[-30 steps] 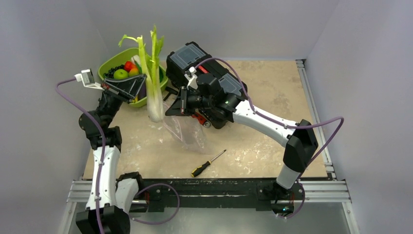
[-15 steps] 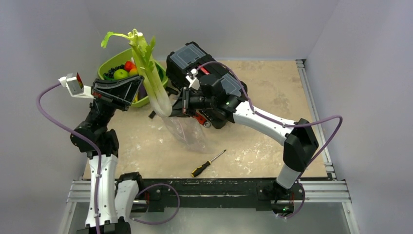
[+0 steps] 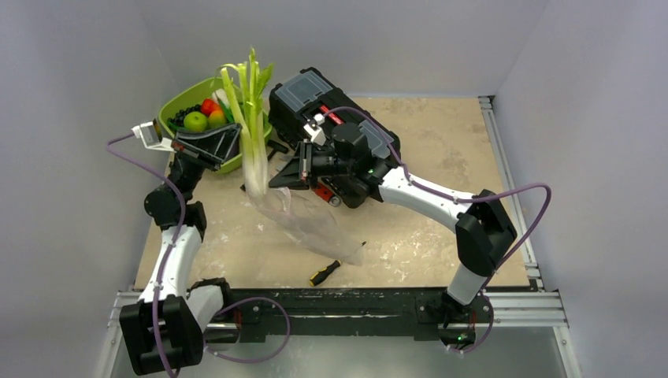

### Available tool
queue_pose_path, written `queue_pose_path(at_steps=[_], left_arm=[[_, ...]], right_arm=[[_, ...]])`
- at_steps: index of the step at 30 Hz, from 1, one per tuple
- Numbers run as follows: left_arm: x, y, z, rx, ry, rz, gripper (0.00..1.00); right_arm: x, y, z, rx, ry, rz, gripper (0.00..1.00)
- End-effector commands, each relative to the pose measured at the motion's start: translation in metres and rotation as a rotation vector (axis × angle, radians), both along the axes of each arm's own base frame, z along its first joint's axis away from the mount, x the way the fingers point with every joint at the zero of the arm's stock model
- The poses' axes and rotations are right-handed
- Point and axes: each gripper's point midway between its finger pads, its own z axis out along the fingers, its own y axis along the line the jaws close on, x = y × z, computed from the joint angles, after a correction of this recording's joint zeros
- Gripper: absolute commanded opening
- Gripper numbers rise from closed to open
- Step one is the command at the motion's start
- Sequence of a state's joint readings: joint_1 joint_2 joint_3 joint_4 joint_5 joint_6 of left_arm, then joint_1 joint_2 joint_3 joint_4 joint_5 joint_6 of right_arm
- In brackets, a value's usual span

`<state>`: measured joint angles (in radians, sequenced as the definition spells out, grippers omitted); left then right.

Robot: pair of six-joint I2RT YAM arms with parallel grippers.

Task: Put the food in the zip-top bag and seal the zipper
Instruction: Place the fake vegetable in the zipper food storage bag.

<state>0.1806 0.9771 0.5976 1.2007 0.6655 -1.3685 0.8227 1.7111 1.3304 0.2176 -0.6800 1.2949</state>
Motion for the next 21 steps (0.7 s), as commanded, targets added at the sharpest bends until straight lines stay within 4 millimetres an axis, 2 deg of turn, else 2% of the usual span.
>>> queue_pose_path(at_steps=[1, 5, 9, 11, 17, 18, 21], left_arm=[[-0.024, -0.006, 0.010, 0.043, -0.169, 0.007, 0.00], [-0.026, -0.009, -0.004, 0.068, -0.162, 0.003, 0.00], [-0.035, -0.010, -0.009, 0.071, -0.164, 0.011, 0.00], [-0.037, -0.005, -0.013, 0.044, -0.166, 0.048, 0.00], [-0.019, 0.014, -0.034, -0.039, 0.000, 0.173, 0.00], [-0.023, 0.014, -0.033, -0.021, -0.010, 0.202, 0.00], [-0.016, 0.013, -0.045, 0.051, 0.044, 0.257, 0.00]], right_arm=[[-0.010, -0.011, 0.060, 0.166, -0.065, 0.041, 0.00], [-0.008, -0.010, 0.065, 0.184, -0.059, 0.048, 0.00], [-0.002, -0.005, 0.061, 0.200, -0.047, 0.036, 0.00], [0.004, -0.002, 0.068, 0.247, -0.062, 0.016, 0.00], [0.016, 0.001, 0.089, 0.363, -0.096, -0.042, 0.00], [0.017, 0.002, 0.094, 0.381, -0.095, -0.046, 0.00], [0.021, 0.003, 0.101, 0.408, -0.105, -0.073, 0.00]])
